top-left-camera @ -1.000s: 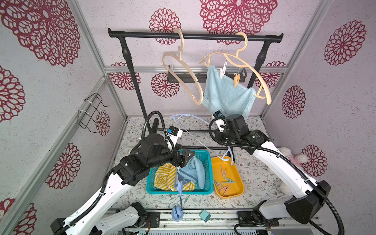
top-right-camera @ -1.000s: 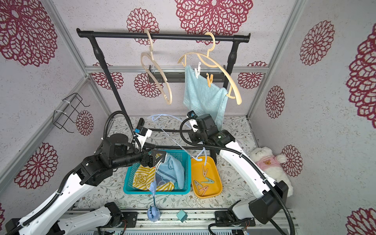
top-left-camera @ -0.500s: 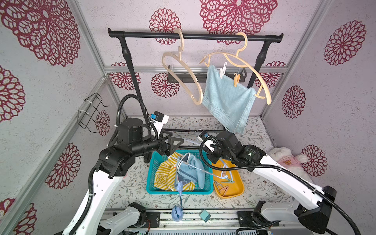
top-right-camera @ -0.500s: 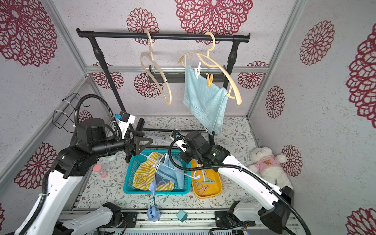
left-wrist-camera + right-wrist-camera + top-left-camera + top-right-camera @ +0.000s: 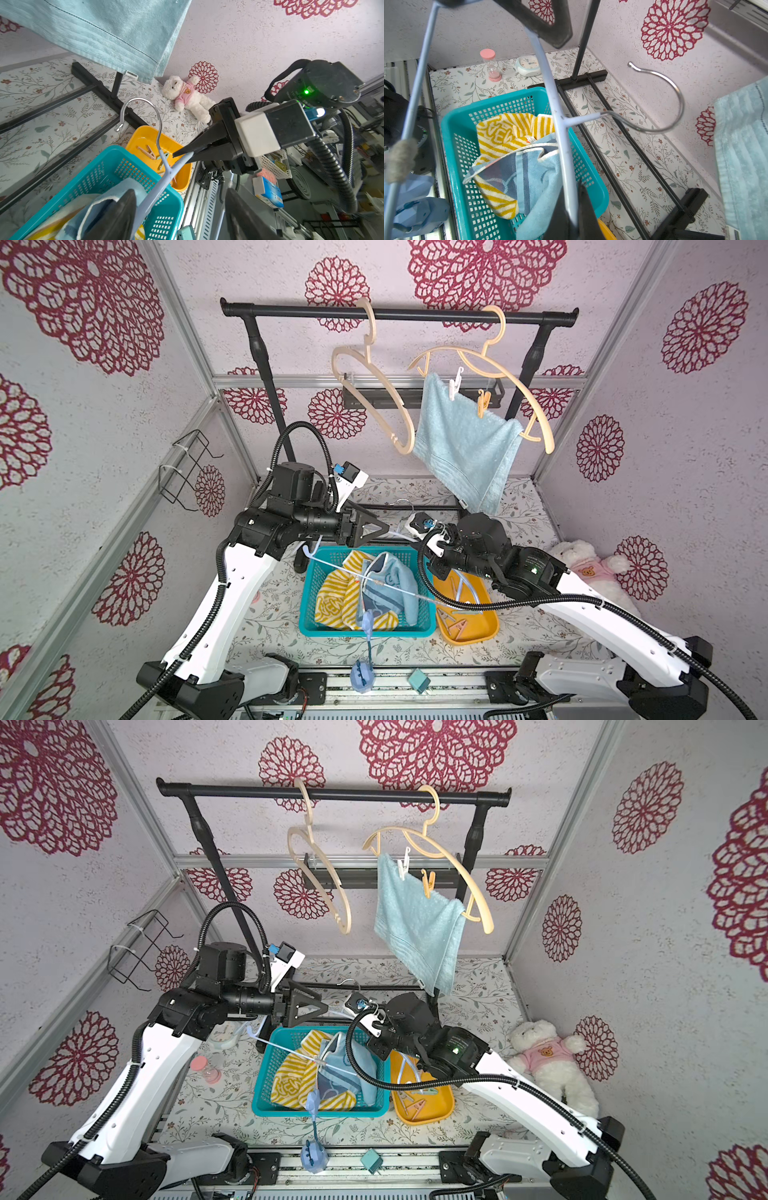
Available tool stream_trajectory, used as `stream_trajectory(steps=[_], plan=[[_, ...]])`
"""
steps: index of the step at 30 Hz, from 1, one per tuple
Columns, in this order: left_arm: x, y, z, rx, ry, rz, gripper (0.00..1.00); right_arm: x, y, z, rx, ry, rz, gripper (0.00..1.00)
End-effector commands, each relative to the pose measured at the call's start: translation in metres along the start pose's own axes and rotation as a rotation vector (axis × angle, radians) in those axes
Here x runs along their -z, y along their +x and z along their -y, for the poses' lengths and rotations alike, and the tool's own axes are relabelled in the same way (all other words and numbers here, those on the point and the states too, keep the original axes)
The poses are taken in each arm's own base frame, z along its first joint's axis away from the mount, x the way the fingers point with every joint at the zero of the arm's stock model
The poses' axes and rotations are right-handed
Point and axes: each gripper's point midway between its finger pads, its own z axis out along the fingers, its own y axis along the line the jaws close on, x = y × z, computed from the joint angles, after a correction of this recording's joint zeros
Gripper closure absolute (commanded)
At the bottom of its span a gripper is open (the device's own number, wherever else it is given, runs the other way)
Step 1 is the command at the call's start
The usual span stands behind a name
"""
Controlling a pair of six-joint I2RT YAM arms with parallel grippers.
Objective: Remove the clothespins securing towels to the hanger
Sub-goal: Place the hanger on the clothesline.
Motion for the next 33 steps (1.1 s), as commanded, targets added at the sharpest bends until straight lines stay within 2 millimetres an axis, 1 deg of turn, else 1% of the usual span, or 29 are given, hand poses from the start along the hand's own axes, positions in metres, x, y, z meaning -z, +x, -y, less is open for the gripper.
stream_trajectory(steps=[1,6,9,13,15,17,19,21,23,27,29,31,33], plan=[[-0.006,0.009,-0.003,0.008,0.035,-0.041,0.27,0.020,-0.050,-0.005,0.037,-0.028,0.165,1.00],[-0.008,0.017,0.001,0.030,0.073,-0.079,0.30,0.024,-0.058,-0.003,0.057,-0.021,0.179,1.00],[-0.009,0.022,-0.008,0.028,0.031,-0.095,0.24,0.030,-0.064,-0.006,0.062,-0.042,0.202,1.00],[-0.008,0.017,-0.010,0.014,0.014,-0.082,0.21,0.035,-0.068,-0.012,0.066,-0.078,0.222,1.00],[-0.007,0.019,-0.013,-0.001,-0.012,-0.101,0.18,0.040,-0.070,-0.014,0.066,-0.096,0.232,1.00],[-0.005,0.026,-0.021,-0.016,-0.066,-0.133,0.16,0.044,-0.072,-0.017,0.067,-0.114,0.240,1.00],[-0.004,0.032,-0.034,-0.030,-0.133,-0.156,0.16,0.047,-0.074,-0.019,0.066,-0.128,0.247,1.00],[-0.005,0.034,-0.037,-0.028,-0.135,-0.164,0.16,0.047,-0.074,-0.021,0.067,-0.137,0.242,1.00],[-0.007,0.031,-0.035,-0.021,-0.111,-0.162,0.16,0.045,-0.072,-0.020,0.068,-0.135,0.231,1.00],[-0.005,0.016,-0.041,-0.039,-0.159,-0.129,0.16,0.041,-0.069,-0.021,0.073,-0.141,0.211,1.00],[-0.005,0.012,-0.038,-0.046,-0.142,-0.123,0.17,0.040,-0.068,-0.021,0.076,-0.135,0.210,1.00],[-0.006,0.011,-0.033,-0.040,-0.111,-0.128,0.23,0.039,-0.067,-0.018,0.081,-0.121,0.205,1.00],[-0.008,0.011,-0.023,-0.025,-0.051,-0.126,0.32,0.038,-0.066,-0.016,0.085,-0.110,0.195,1.00]])
